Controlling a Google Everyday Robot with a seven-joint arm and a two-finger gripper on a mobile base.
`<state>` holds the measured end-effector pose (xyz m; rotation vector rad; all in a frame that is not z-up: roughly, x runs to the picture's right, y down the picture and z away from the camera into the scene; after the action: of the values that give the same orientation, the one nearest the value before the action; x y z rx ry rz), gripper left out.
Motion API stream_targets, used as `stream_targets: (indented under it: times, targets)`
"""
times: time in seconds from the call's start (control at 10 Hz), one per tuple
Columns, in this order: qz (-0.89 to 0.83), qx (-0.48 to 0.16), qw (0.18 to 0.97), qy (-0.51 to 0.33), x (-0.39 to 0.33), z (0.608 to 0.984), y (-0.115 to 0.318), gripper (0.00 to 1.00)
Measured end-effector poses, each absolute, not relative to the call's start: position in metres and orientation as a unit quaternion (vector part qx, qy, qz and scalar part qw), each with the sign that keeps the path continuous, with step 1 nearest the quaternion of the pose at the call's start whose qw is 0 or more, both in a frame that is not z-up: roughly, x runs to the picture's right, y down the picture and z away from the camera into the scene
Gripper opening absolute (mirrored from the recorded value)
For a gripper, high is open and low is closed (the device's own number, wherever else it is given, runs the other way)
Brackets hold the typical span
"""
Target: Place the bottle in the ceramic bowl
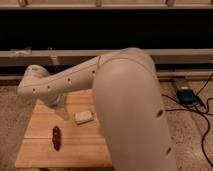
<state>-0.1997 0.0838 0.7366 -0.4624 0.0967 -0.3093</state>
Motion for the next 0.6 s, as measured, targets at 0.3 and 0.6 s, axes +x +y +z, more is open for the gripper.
stream_targets:
  times: [0.3,0.6]
  targets:
    - [-0.168,-0.210,0.962,0.039,-0.177,0.736,0.056,0.80]
    - [-0.207,-0.202,0.957,0.017,-0.162,0.737,0.035,0.80]
